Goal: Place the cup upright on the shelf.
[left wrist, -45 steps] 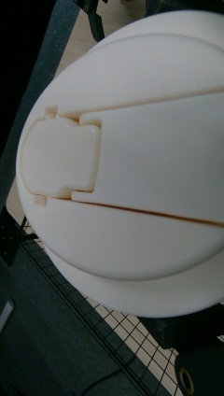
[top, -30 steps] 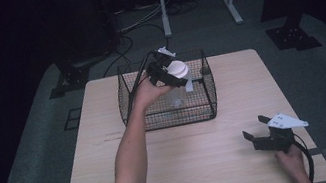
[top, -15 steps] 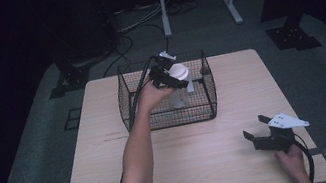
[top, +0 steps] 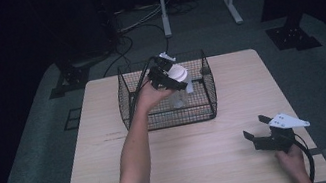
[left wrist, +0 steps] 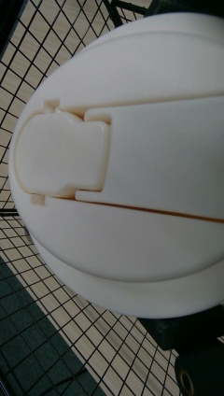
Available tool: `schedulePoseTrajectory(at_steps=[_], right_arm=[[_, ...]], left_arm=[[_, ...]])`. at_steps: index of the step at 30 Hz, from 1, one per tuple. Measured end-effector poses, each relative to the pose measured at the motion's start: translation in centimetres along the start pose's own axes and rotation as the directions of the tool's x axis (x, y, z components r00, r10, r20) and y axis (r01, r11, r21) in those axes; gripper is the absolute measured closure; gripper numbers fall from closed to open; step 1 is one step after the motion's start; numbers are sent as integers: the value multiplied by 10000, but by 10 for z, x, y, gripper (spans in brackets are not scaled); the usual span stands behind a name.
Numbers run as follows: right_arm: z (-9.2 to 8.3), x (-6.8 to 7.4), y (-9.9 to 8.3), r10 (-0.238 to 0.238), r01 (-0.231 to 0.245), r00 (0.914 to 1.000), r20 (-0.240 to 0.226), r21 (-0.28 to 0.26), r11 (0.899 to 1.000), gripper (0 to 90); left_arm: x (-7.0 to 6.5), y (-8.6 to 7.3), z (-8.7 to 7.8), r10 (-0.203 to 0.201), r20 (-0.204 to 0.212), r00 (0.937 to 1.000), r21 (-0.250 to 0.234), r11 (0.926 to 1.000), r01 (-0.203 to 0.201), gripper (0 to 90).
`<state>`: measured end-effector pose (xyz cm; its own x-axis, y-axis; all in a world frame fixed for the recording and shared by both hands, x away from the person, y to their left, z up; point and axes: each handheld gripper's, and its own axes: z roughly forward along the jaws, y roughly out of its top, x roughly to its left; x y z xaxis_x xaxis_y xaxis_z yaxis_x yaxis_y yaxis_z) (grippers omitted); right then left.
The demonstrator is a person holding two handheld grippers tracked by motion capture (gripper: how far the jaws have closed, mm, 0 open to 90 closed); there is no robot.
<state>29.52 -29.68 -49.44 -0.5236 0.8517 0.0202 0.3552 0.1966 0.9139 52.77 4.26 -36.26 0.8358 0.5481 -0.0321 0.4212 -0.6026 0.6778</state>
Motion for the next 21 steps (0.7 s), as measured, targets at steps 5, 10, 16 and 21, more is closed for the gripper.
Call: schedulePoseTrajectory(at_steps=[5,10,16,21], right_arm=[[0,-1,0,-13,13,10000,-32,-24,10000,134],[-1,-5,0,385,-389,9991,-196,-195,9991,135],[-1,-5,0,368,-373,9990,-271,-189,9991,134],[0,-3,0,212,-215,9994,-289,-103,9997,135]], left_arm=[[0,-2,0,-15,20,10000,33,10000,15,42],[2,-5,1,-57,9,10000,105,9999,57,26],[2,-7,-3,-113,-39,9999,-166,9998,112,0],[1,-10,-8,-16,-82,10000,-265,9996,13,0]])
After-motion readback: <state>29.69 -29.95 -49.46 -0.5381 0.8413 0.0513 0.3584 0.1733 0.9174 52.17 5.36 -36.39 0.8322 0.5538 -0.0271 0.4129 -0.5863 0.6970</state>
